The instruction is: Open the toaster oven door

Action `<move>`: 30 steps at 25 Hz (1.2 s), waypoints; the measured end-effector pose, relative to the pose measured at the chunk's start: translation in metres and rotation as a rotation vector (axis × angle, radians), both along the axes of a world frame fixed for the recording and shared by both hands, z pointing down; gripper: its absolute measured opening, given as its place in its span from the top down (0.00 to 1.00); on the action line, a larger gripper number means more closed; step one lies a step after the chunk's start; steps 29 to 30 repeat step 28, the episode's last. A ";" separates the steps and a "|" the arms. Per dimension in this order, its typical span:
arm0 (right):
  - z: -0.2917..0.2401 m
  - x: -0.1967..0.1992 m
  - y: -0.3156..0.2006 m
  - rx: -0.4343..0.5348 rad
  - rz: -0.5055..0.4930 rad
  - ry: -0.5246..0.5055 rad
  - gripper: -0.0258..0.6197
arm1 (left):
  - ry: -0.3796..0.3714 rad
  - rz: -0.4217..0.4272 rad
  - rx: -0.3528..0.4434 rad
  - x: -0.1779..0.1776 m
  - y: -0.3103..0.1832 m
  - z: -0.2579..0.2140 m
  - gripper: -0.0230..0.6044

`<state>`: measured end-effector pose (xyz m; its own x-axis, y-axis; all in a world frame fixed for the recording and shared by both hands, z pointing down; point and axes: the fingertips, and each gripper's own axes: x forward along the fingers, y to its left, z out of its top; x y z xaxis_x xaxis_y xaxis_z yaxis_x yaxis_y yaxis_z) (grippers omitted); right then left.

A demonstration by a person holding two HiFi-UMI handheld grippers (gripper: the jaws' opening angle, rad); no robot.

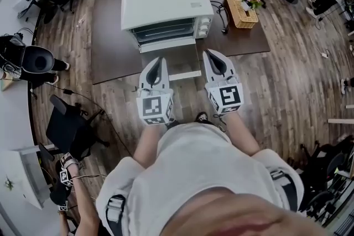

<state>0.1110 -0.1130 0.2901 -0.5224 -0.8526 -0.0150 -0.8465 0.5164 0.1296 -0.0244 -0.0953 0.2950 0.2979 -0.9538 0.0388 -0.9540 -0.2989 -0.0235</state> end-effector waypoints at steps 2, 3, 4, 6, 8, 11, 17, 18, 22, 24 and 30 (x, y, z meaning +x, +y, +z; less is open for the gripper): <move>0.000 0.001 0.000 -0.005 0.003 -0.006 0.96 | -0.001 0.007 -0.001 0.002 -0.001 0.001 0.93; 0.000 0.002 0.000 -0.009 0.004 -0.009 0.96 | -0.001 0.009 -0.002 0.003 -0.001 0.001 0.93; 0.000 0.002 0.000 -0.011 0.004 -0.010 0.96 | -0.001 0.011 -0.003 0.003 -0.001 0.001 0.93; 0.000 0.003 0.000 -0.009 0.002 -0.010 0.96 | -0.001 0.012 -0.004 0.004 -0.001 0.002 0.93; 0.000 0.003 0.001 -0.004 0.002 -0.010 0.96 | 0.000 0.012 -0.004 0.004 0.000 0.003 0.93; 0.002 0.006 0.001 -0.009 0.012 -0.010 0.96 | 0.002 0.010 -0.003 0.003 0.000 0.003 0.93; 0.004 0.007 0.000 -0.015 0.016 -0.012 0.96 | 0.002 0.008 -0.007 0.003 -0.001 0.005 0.93; 0.004 0.008 0.000 -0.015 0.017 -0.013 0.96 | 0.001 0.009 -0.008 0.004 -0.001 0.005 0.93; 0.005 0.010 -0.001 -0.017 0.015 -0.013 0.96 | 0.001 0.009 -0.010 0.006 -0.002 0.005 0.93; 0.006 0.012 -0.002 -0.021 0.017 -0.013 0.96 | 0.002 0.009 -0.012 0.007 -0.003 0.005 0.93; 0.006 0.013 -0.005 -0.018 0.014 -0.016 0.96 | 0.003 0.009 -0.013 0.009 -0.006 0.006 0.93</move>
